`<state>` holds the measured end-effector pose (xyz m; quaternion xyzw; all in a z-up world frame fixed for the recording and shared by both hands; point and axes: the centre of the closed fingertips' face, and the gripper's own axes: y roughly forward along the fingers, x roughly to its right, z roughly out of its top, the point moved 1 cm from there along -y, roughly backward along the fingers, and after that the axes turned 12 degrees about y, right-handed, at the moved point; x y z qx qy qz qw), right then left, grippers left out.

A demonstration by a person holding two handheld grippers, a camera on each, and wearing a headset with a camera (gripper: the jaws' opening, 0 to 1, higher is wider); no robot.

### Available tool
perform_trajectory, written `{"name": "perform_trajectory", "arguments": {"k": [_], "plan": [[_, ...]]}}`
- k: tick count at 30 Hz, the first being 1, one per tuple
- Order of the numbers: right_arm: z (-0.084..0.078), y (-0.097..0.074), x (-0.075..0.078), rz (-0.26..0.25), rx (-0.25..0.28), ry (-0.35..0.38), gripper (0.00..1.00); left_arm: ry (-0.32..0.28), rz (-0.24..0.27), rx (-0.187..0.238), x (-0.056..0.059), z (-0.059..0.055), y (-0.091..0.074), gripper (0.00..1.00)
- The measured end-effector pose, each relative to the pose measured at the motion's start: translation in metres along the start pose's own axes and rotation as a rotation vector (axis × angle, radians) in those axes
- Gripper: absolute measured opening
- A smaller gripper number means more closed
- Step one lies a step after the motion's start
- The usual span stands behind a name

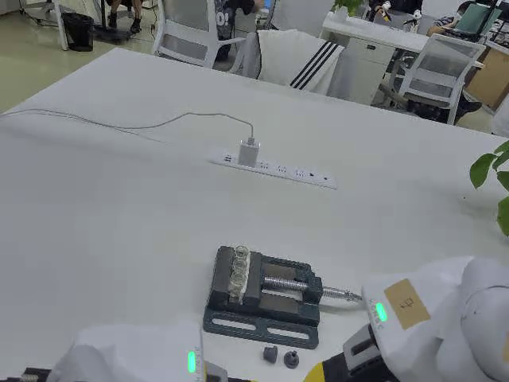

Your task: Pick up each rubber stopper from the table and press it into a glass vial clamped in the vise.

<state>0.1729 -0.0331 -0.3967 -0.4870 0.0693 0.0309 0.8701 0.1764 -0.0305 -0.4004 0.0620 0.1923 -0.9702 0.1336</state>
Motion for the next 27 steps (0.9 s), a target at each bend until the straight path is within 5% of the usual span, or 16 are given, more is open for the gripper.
{"name": "perform_trajectory", "arguments": {"k": [10, 20, 27], "plan": [[0.001, 0.0, 0.002, 0.003, -0.008, 0.0, 0.07, -0.003, 0.018, -0.005, -0.002, -0.003, 0.0, 0.07], [0.0, -0.002, 0.011, -0.015, -0.013, -0.001, 0.07, -0.135, 0.195, -0.073, -0.027, -0.034, -0.013, 0.6], [0.0, -0.001, 0.013, -0.011, -0.025, -0.007, 0.07, -0.179, 0.314, -0.102, -0.043, -0.049, -0.031, 0.86]]}}
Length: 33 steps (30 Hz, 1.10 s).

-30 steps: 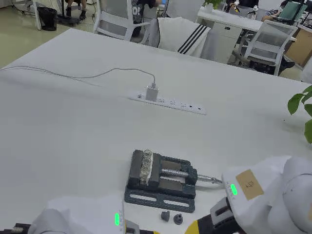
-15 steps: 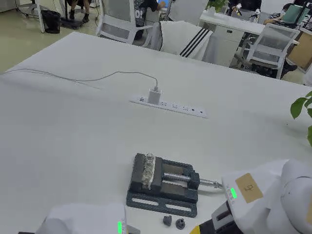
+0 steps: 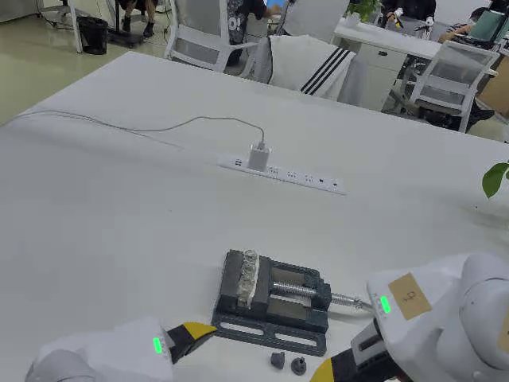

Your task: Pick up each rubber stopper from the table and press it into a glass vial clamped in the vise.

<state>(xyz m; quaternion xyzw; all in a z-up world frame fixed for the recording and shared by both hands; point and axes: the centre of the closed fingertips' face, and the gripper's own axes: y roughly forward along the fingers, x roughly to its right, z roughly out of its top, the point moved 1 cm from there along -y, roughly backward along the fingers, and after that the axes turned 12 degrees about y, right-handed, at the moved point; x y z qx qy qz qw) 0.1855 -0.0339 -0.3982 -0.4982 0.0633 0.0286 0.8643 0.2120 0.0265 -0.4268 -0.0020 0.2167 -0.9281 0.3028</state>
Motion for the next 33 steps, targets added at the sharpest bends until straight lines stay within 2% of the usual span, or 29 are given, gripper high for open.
{"name": "perform_trajectory", "arguments": {"k": [4, 15, 18, 25, 29, 33], "plan": [[-0.001, 0.0, 0.004, -0.007, -0.013, -0.01, 0.07, -0.007, 0.06, -0.007, -0.009, -0.005, -0.007, 0.99], [0.007, -0.002, 0.026, -0.018, -0.039, -0.034, 0.07, -0.049, 0.127, -0.01, -0.017, -0.012, -0.02, 0.99], [0.01, -0.002, 0.031, -0.016, -0.061, -0.057, 0.07, -0.074, 0.139, 0.002, -0.019, -0.012, -0.022, 0.99], [0.021, -0.001, 0.048, -0.002, -0.119, -0.123, 0.07, -0.081, 0.149, -0.001, -0.019, -0.015, -0.025, 0.99], [0.028, -0.001, 0.058, 0.01, -0.139, -0.134, 0.07, -0.082, 0.15, 0.0, -0.018, -0.016, -0.025, 0.99], [0.031, -0.001, 0.07, 0.015, -0.181, -0.16, 0.07, -0.085, 0.148, 0.002, -0.018, -0.017, -0.024, 0.99]]}}
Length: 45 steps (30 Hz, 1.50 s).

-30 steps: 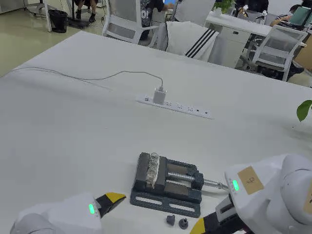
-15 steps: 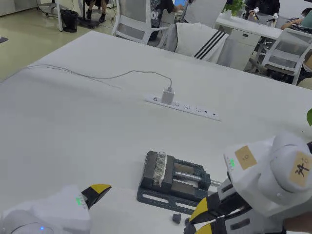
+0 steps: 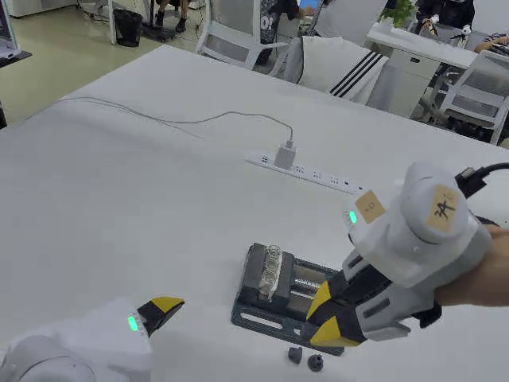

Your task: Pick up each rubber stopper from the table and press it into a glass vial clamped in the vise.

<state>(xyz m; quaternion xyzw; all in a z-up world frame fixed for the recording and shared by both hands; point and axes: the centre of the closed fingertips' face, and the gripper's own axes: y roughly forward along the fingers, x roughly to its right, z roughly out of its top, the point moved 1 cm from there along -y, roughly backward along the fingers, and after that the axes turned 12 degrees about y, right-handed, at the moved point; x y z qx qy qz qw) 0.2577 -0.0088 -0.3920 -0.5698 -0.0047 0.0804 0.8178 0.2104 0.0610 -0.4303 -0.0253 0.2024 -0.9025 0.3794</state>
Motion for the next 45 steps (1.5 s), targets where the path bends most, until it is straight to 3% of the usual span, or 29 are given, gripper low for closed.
{"name": "perform_trajectory", "arguments": {"k": [18, 30, 36, 45], "plan": [[0.018, -0.011, 0.058, -0.031, -0.067, -0.052, 0.07, -0.014, -0.008, -0.004, -0.003, -0.003, 0.002, 0.99], [0.025, -0.01, 0.104, -0.067, -0.105, -0.056, 0.07, -0.03, -0.015, -0.011, -0.005, -0.009, 0.005, 0.98], [0.029, -0.003, 0.118, -0.074, -0.126, -0.065, 0.07, -0.04, -0.017, -0.017, -0.005, -0.013, 0.006, 0.98], [0.028, 0.012, 0.119, -0.062, -0.149, -0.085, 0.07, -0.055, -0.017, -0.019, -0.007, -0.016, 0.009, 0.98]]}}
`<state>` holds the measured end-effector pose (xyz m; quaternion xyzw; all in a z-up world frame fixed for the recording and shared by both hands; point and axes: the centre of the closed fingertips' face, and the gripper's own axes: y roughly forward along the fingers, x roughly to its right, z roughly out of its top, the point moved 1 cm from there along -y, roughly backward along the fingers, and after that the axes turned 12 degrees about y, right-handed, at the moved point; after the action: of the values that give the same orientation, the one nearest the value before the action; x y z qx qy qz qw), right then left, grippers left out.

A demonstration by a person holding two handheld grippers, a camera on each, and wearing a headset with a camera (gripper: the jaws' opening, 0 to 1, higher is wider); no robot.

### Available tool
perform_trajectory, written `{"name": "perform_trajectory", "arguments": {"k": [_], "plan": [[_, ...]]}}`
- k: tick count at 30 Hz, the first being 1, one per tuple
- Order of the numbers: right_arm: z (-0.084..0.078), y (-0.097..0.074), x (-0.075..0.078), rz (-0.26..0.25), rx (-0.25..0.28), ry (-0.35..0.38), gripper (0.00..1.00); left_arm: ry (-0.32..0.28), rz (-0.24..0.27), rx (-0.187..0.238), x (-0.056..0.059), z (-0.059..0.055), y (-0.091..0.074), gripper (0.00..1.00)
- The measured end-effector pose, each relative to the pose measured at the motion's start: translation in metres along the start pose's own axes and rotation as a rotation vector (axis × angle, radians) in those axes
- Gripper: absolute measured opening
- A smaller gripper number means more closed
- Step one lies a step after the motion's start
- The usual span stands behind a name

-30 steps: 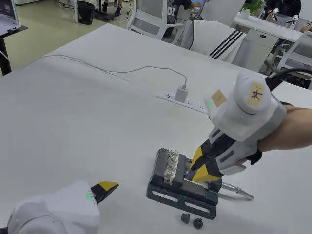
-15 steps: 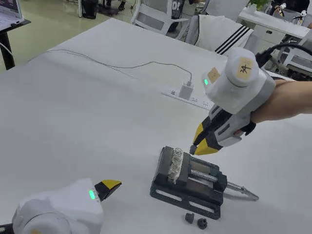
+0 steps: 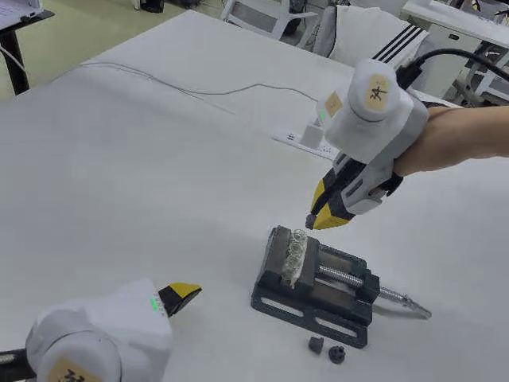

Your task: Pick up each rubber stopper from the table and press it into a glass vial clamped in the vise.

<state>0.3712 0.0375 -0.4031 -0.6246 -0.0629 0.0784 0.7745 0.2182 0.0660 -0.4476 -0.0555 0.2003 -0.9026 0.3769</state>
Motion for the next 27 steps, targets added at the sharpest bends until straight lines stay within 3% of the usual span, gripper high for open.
{"name": "perform_trajectory", "arguments": {"k": [15, 27], "plan": [[-0.002, 0.012, 0.007, 0.007, -0.003, 0.01, 0.07, -0.014, -0.002, -0.006, 0.0, -0.004, 0.001, 0.97], [-0.002, 0.017, 0.005, 0.006, -0.011, -0.001, 0.07, -0.022, -0.007, -0.014, 0.001, -0.007, 0.003, 0.96]]}}
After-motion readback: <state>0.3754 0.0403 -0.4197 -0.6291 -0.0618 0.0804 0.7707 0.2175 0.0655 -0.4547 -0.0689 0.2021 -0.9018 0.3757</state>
